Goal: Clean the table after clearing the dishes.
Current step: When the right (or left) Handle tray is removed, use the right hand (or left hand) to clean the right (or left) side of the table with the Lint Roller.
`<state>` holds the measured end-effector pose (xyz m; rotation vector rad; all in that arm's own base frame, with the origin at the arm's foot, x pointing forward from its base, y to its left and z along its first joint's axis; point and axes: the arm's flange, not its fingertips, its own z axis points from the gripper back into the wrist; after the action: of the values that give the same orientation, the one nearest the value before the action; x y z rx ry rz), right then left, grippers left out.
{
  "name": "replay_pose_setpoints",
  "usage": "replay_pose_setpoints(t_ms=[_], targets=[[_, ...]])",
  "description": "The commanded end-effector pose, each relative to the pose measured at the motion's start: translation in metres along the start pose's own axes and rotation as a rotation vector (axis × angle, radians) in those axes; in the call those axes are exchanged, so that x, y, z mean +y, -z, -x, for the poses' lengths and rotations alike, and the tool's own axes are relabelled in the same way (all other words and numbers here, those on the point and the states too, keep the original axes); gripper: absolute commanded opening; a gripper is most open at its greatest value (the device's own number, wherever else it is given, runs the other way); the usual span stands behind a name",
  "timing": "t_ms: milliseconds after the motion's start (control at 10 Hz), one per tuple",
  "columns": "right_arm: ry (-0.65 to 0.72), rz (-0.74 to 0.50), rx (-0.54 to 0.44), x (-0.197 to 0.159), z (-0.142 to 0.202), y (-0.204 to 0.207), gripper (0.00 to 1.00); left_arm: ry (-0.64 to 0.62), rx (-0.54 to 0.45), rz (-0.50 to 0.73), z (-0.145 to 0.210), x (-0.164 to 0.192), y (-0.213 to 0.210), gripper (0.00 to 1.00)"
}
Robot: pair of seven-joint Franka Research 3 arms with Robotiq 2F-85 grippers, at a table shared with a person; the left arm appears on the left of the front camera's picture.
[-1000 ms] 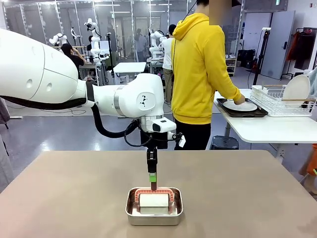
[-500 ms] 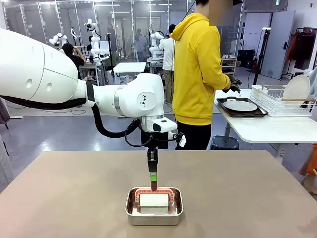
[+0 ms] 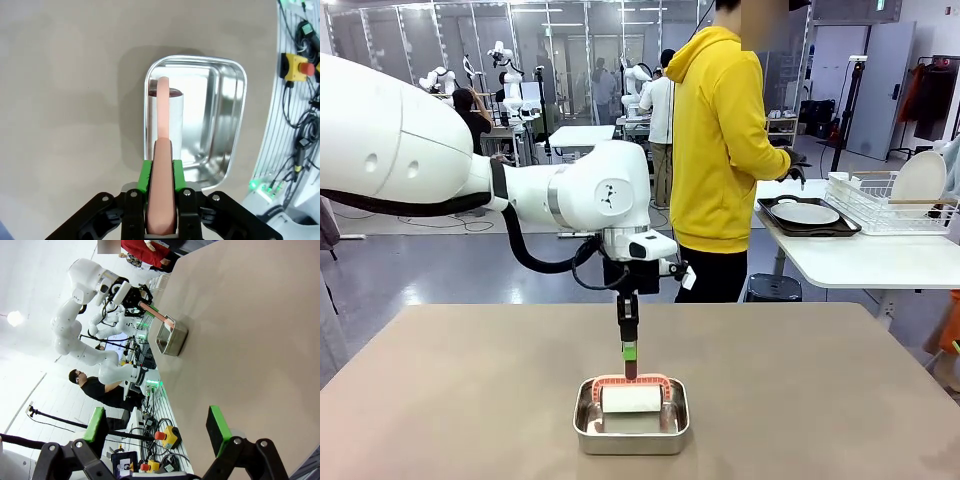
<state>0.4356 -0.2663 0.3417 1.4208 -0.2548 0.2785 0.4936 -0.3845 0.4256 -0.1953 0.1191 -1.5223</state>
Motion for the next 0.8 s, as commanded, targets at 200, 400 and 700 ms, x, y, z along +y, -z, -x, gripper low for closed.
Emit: replay_pose_setpoints(t_ms=[200,400,700], targets=[[-0.002,0.000,-0.001,0.002,0.001,0.000,1.00,-0.222,-0.070,-0.030,0.027,-0.023,-0.069,0.09],[-0.002,0.000,-0.001,0.002,0.001,0.000,1.00,-0.280,-0.145,-0.081,0.041,-0.033,-0.096,0.09],[-0.002,0.000,-0.001,0.002,0.001,0.000,1.00,-0.282,-0.126,-0.080,0.040,-0.024,-0.109,0.09]])
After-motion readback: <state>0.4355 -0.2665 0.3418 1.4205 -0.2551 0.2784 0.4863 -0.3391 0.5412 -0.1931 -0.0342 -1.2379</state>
